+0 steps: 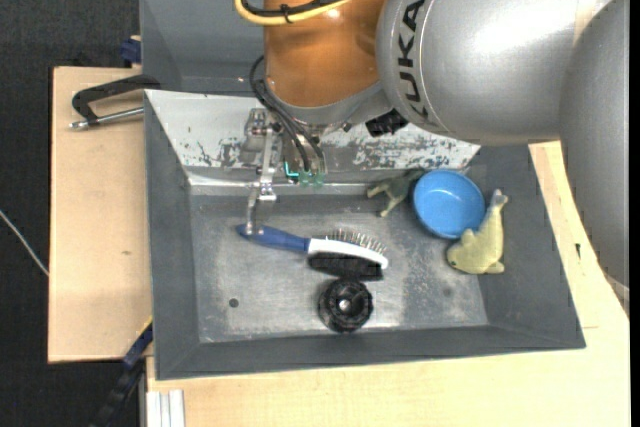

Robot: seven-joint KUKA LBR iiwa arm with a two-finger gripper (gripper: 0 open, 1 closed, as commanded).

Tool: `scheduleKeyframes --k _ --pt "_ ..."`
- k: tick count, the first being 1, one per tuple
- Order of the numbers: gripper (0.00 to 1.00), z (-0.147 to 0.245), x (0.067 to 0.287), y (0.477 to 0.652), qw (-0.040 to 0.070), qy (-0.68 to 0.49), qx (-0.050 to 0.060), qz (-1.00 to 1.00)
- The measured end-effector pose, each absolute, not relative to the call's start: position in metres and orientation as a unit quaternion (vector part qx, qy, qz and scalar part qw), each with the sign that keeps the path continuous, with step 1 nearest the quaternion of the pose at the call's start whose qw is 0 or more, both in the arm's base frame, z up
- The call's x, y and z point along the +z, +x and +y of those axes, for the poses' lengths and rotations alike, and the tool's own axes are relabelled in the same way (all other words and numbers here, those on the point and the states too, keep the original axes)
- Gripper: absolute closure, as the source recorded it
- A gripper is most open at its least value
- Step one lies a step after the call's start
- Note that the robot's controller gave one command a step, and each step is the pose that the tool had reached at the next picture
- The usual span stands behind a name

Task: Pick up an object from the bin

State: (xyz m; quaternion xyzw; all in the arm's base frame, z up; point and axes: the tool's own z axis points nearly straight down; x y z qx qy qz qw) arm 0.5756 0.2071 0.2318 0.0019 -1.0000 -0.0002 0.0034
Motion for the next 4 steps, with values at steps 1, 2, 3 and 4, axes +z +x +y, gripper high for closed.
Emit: scheduleKeyframes --k 1,2,3,4 --pt "0.0 0.14 0.071 0.577 -0.002 -0.129 -0.002 -0.992" --pt "0.0 0.131 0.102 0.571 -0.003 -0.18 -0.002 -0.984" --pt "0.0 0.13 0.106 0.559 0.0 -0.221 -0.001 -0.975" --pt "0.0 0.12 0.072 0.556 -0.002 -0.291 -0.002 -0.957"
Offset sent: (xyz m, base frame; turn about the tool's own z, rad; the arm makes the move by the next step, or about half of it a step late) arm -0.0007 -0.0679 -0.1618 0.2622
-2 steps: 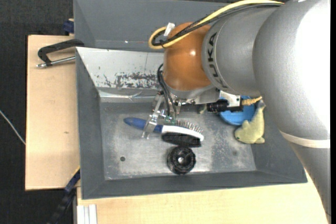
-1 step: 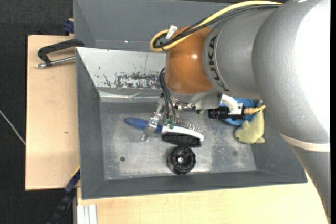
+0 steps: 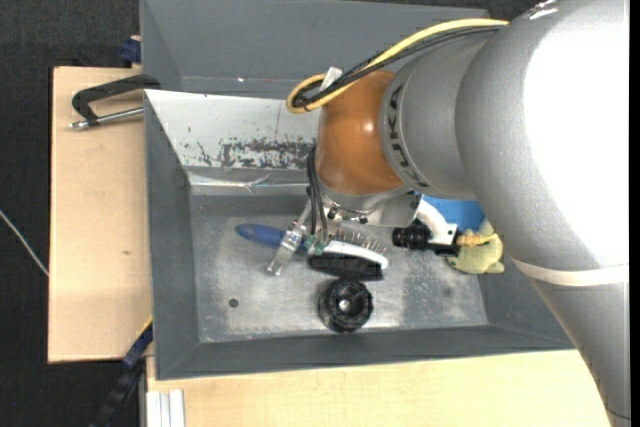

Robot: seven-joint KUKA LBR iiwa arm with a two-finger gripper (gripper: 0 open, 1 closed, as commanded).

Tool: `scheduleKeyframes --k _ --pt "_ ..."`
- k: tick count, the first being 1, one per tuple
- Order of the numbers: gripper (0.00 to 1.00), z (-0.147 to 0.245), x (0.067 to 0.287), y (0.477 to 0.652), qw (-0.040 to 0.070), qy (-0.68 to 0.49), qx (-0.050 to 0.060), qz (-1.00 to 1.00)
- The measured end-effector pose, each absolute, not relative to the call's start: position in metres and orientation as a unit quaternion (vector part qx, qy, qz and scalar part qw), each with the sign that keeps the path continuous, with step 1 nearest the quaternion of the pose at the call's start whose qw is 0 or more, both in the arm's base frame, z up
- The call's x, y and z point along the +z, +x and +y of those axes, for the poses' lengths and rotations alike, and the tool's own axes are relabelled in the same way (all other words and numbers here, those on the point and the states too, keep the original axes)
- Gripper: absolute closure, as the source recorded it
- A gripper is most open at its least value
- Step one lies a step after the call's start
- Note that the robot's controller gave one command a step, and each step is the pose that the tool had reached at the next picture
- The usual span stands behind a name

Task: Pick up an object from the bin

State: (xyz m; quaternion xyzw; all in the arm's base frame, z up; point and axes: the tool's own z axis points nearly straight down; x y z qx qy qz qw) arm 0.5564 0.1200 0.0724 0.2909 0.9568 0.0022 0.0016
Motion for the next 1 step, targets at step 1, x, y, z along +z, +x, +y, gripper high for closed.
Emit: scheduleKeyframes --k 1 --pt "0.0 0.1215 0.0737 0.5572 0.001 0.29 0.002 0.957"
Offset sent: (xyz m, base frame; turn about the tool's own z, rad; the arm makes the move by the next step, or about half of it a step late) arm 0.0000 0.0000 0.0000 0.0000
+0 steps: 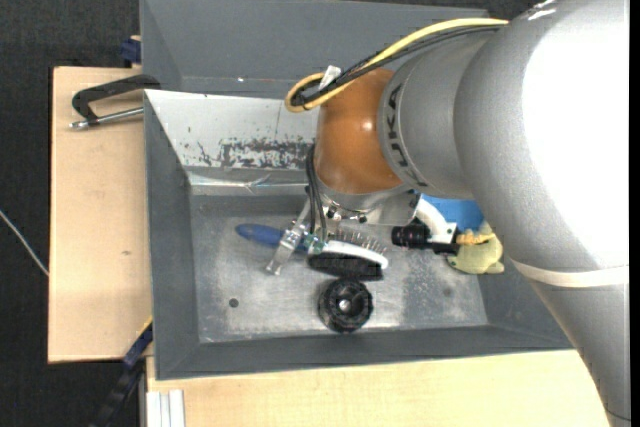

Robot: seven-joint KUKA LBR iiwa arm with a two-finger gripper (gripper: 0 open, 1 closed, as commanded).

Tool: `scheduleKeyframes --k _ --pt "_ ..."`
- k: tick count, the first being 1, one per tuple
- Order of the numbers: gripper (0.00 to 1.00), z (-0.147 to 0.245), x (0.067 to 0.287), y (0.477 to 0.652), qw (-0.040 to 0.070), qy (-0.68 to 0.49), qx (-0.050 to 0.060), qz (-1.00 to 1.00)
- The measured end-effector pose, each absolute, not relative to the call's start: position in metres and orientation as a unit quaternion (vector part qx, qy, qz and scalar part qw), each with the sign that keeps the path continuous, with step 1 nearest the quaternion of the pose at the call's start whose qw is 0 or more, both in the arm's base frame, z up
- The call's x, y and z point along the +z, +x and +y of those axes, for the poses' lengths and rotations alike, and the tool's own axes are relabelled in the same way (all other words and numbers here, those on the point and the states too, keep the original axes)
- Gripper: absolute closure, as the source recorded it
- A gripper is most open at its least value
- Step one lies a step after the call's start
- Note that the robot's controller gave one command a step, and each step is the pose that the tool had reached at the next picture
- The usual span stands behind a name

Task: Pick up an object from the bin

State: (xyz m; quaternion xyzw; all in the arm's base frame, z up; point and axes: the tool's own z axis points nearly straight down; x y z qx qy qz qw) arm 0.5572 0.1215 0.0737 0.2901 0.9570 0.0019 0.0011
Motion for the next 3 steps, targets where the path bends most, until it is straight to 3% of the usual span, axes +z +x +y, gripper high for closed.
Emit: scheduleKeyframes --k 1,2,3 --pt "1.0 0.122 0.074 0.558 0.002 0.29 0.002 0.957" --pt "1.0 0.122 0.077 0.559 0.001 0.289 0.001 0.957" --pt "1.0 0.123 0.168 0.561 0.004 0.288 0.003 0.958"
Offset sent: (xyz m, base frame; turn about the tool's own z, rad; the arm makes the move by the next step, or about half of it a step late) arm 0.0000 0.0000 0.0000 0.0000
